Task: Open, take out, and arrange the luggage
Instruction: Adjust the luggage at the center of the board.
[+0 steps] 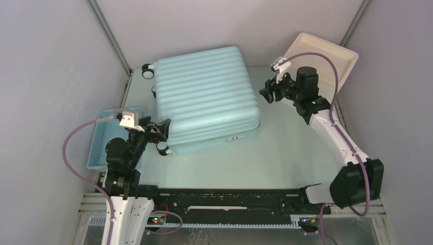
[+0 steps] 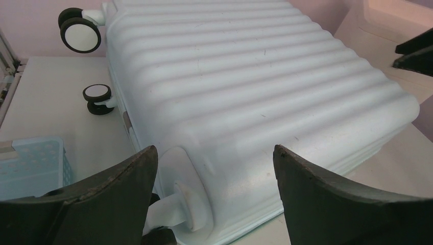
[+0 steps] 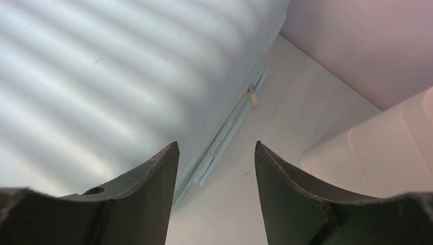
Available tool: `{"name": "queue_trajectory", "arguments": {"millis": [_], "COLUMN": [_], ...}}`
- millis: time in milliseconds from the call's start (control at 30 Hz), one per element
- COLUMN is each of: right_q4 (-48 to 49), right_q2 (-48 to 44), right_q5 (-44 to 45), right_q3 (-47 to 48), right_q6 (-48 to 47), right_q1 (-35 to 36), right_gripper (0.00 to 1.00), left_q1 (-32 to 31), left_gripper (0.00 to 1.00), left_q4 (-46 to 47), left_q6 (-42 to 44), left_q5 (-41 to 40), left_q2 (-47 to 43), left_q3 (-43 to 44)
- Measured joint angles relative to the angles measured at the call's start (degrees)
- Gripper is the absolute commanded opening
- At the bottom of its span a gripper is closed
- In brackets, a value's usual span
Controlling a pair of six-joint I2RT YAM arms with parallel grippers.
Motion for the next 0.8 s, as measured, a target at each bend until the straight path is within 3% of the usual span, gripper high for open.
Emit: {"name": "queue_trajectory", "arguments": {"millis": [200,433,500,800], "right_q4": [-3.98,-3.43,-2.89,-1.95], "right_q2": [-9.77,-15.65,-15.28,-11.08], "right_q5": [-5.01,-14.86,-18.80,-30.80], "right_q3": [-6.40,-11.26,-11.76,-13.09], "right_q6": [-2.84,0.44,2.47,10.40], "right_q1": [-2.08,-7.04,-7.98,-8.83], "right_gripper": [0.86,0.91,0.99,1.00], "left_q1": [0.00,0.00,0.00,0.17], "left_gripper": [0.89,0.94,0.95,1.00], "left_q4": [0.76,3.43,4.44,5.44], "left_q6": [-0.31,-4.07,-6.08,-12.57], "left_q5": [-0.44,-0.61,-0.61,-1.03], "left_q2": [-0.66,0.70,2.12,16.02], "left_q3": [0.00,0.02,0.15,8.00]}}
